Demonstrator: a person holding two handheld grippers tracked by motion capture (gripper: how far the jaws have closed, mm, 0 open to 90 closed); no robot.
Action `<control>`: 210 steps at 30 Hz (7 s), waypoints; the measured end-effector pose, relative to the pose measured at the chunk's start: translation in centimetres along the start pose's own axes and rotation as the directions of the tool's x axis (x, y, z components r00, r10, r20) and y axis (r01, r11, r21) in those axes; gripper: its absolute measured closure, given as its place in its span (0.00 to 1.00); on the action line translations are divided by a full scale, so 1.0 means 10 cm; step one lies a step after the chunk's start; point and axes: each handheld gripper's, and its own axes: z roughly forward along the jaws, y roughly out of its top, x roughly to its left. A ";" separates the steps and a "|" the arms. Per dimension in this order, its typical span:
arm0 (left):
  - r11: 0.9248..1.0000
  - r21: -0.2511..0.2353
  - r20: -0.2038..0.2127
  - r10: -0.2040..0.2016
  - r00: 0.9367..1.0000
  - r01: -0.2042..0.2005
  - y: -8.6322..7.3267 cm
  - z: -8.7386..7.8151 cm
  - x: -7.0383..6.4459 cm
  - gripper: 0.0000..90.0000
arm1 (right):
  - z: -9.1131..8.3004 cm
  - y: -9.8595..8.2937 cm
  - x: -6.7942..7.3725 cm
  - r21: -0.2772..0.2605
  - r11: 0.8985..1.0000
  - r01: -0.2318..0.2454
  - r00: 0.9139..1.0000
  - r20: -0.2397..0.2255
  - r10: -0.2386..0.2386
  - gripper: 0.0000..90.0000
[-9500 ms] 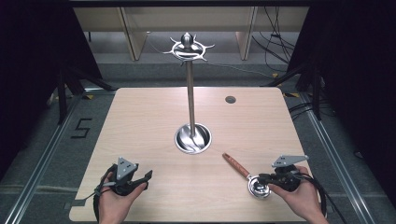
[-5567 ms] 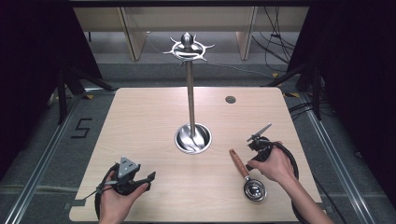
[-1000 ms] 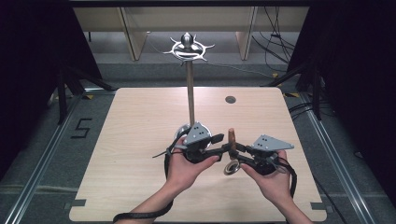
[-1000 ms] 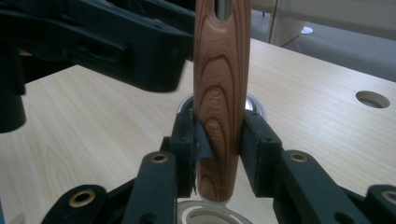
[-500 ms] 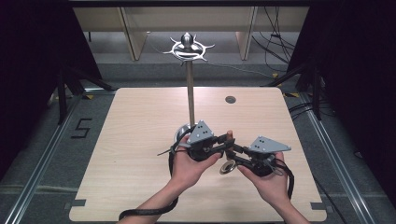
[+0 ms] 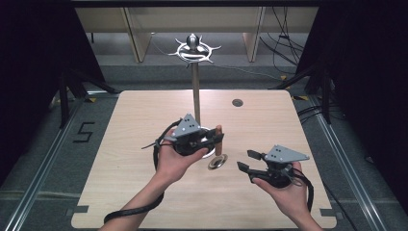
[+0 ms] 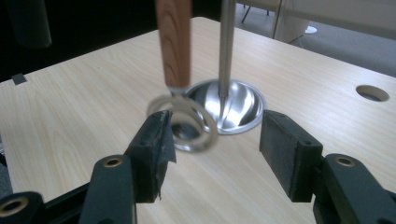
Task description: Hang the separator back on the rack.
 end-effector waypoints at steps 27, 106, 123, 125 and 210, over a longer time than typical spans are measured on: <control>0.998 -0.059 -0.174 -0.005 0.985 -0.005 0.41 -0.13 0.07 0.82 | -0.12 -0.26 -0.19 0.037 0.998 -0.041 0.997 0.063 0.039 0.50; 0.988 -0.143 -0.368 -0.004 0.930 -0.053 1.25 0.08 0.02 0.82 | -0.12 -0.33 -0.19 0.070 0.997 -0.043 0.998 0.046 0.040 0.50; 0.984 -0.176 -0.372 -0.041 0.927 -0.027 1.32 0.07 0.01 0.82 | -0.12 -0.34 -0.19 0.076 0.997 -0.029 0.998 0.050 0.025 0.49; 0.986 -0.161 -0.381 -0.024 0.924 -0.041 1.33 0.06 0.01 0.82 | -0.11 -0.34 -0.19 0.069 0.997 -0.030 0.998 0.053 0.026 0.49; 0.999 -0.024 -0.422 0.019 0.907 -0.033 -0.35 -0.86 0.04 0.46 | -0.13 -0.34 -0.19 0.090 0.994 -0.060 0.997 0.047 0.056 0.49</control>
